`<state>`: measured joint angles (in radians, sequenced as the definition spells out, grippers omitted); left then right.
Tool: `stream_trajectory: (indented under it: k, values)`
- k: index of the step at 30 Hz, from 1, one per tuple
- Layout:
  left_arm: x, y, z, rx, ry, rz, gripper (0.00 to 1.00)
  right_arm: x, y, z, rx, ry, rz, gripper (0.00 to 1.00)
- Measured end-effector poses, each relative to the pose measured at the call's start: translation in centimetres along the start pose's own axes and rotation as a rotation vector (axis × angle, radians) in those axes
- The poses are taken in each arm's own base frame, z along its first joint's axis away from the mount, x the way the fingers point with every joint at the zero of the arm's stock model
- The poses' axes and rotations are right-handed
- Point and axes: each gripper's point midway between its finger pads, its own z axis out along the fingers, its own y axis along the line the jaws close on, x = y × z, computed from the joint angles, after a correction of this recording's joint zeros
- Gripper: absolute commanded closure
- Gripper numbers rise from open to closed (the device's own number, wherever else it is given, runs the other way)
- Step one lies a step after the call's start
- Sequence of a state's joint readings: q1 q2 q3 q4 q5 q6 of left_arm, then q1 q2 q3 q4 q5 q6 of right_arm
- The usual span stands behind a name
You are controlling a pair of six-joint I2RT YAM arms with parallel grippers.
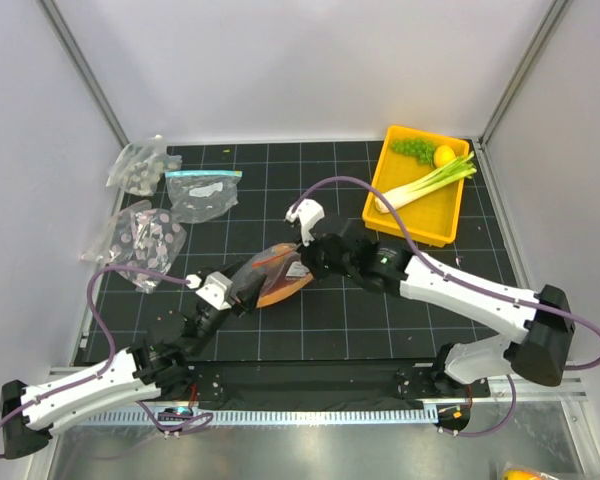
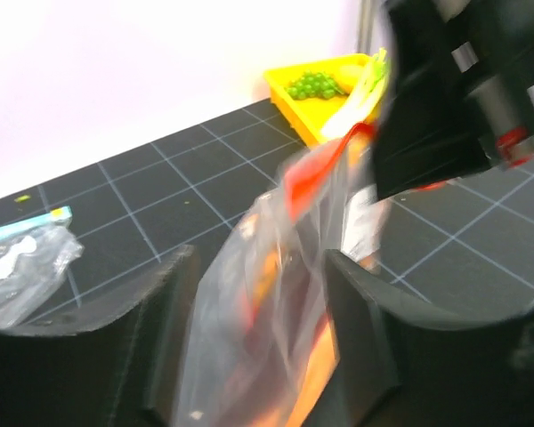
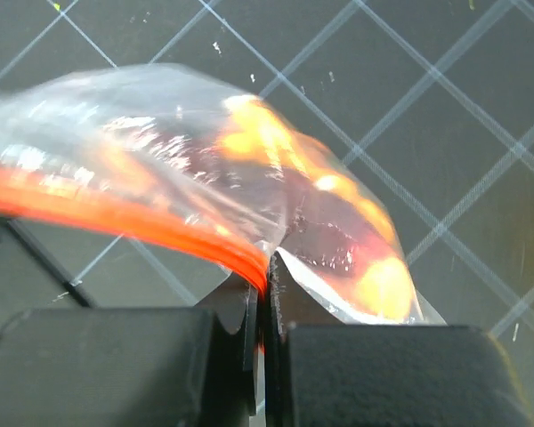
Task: Place the food in the zip-top bag and seal the zipper
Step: Place the zipper food storage bag at the center of the board, then reset both arms
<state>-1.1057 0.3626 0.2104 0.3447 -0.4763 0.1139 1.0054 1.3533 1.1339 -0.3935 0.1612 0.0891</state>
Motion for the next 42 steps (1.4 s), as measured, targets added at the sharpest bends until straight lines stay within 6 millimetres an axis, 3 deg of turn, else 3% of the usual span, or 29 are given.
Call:
stream_trajectory:
  k: [4,10,12,16,21,24,25,26,28,31,32,33,35,36,40,41,42]
  values:
    - [0.1,0.7,0.0,-0.041,0.004,-0.004,0.24,-0.8,-1.0,-3.5,0.066,0.058,0.151,0.99]
    - [0.0,1.1,0.0,-0.064,0.004,-0.006,0.23,-7.4,-4.6,-8.4,0.198,0.023,0.327,0.99]
    - [0.0,1.1,0.0,-0.064,0.005,-0.006,0.23,-7.9,-6.6,-9.1,0.249,0.021,0.368,0.99]
    - [0.1,1.0,0.0,-0.062,0.008,-0.004,0.23,-5.5,-11.7,-8.2,0.325,0.103,0.468,0.99]
    - [1.0,0.7,0.2,-0.053,0.038,0.014,0.23,1.5,-17.0,-3.0,0.337,0.323,0.629,0.99]
    - [1.5,0.5,0.3,-0.046,0.057,0.025,0.26,4.7,-19.3,0.1,0.329,0.412,0.719,0.89]
    - [1.7,0.5,0.3,-0.044,0.063,0.028,0.26,5.5,-20.1,0.8,0.335,0.426,0.742,0.77]
    - [1.8,0.5,0.3,-0.044,0.067,0.030,0.26,6.2,-20.9,1.3,0.354,0.433,0.756,0.71]
    - [1.8,0.5,0.3,-0.044,0.067,0.030,0.26,6.5,-21.8,1.5,0.385,0.422,0.762,0.59]
    - [1.5,0.5,0.2,-0.044,0.056,0.024,0.26,5.4,-23.0,1.1,0.451,0.348,0.741,0.49]
    - [1.4,0.5,0.2,-0.044,0.053,0.022,0.26,5.0,-23.5,0.8,0.474,0.321,0.732,0.46]
    - [1.3,0.6,0.2,-0.044,0.050,0.020,0.26,4.6,-23.9,0.5,0.501,0.288,0.724,0.37]
    - [1.3,0.6,0.2,-0.044,0.049,0.017,0.23,3.9,-24.8,-0.4,0.560,0.224,0.708,0.36]
    - [1.3,0.6,0.2,-0.044,0.051,0.018,0.22,3.7,-25.3,-1.1,0.597,0.191,0.699,0.29]
    - [1.7,0.5,0.3,-0.045,0.065,0.021,0.11,3.2,-26.7,-5.0,0.747,0.055,0.694,0.27]
    - [1.9,0.4,0.3,-0.044,0.074,0.024,0.05,2.8,-26.8,-6.3,0.770,-0.002,0.695,0.18]
    - [2.1,0.3,0.4,-0.043,0.082,0.025,0.01,2.2,-26.8,-7.7,0.785,-0.082,0.702,0.01]
